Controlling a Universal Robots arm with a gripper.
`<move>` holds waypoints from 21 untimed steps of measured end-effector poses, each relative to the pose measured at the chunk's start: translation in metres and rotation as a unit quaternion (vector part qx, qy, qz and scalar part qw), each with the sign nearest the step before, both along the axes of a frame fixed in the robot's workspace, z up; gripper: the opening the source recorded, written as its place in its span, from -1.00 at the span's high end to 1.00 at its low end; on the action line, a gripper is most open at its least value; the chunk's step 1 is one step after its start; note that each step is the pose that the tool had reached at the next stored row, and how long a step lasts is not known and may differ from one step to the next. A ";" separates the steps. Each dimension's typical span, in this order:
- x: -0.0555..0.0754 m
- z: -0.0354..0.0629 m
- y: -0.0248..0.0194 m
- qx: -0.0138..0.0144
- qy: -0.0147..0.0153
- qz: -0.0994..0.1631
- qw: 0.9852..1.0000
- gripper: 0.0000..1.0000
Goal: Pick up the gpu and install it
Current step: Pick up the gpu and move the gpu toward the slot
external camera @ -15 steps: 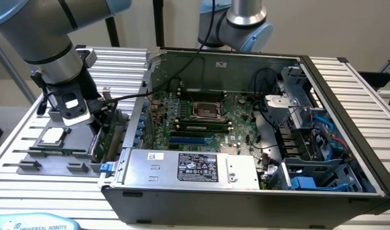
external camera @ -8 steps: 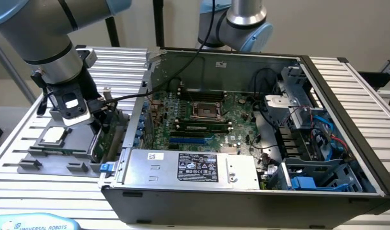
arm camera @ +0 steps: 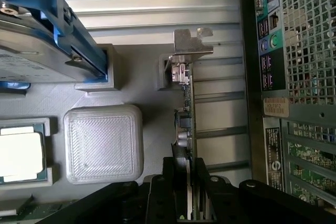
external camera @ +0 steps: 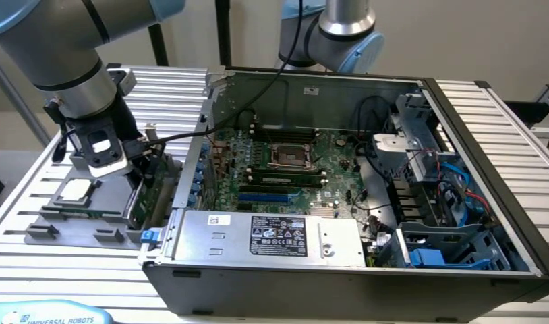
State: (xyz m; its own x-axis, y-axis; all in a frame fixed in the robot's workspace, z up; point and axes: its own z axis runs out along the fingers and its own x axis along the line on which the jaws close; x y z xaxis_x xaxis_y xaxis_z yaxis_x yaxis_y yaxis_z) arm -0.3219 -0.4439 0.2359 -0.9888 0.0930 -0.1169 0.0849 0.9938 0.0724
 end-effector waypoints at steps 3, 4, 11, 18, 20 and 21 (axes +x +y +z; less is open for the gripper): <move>0.000 0.0000 0.0000 0.000 0.002 0.006 1.000 0.46; 0.000 0.0000 0.0000 0.000 0.002 0.007 1.000 0.46; 0.000 0.0000 0.0000 0.000 0.003 0.007 1.000 0.47; 0.000 0.0001 0.0000 0.000 0.003 0.001 1.000 0.47; 0.000 0.0012 0.0000 0.000 0.004 0.001 1.000 0.47; 0.000 0.0024 0.0000 0.000 0.004 0.001 1.000 0.47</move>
State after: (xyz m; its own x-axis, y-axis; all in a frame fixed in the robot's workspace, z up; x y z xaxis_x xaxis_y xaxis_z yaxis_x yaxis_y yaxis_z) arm -0.3219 -0.4439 0.2383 -0.9898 0.0915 -0.1095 0.0839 0.9939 0.0718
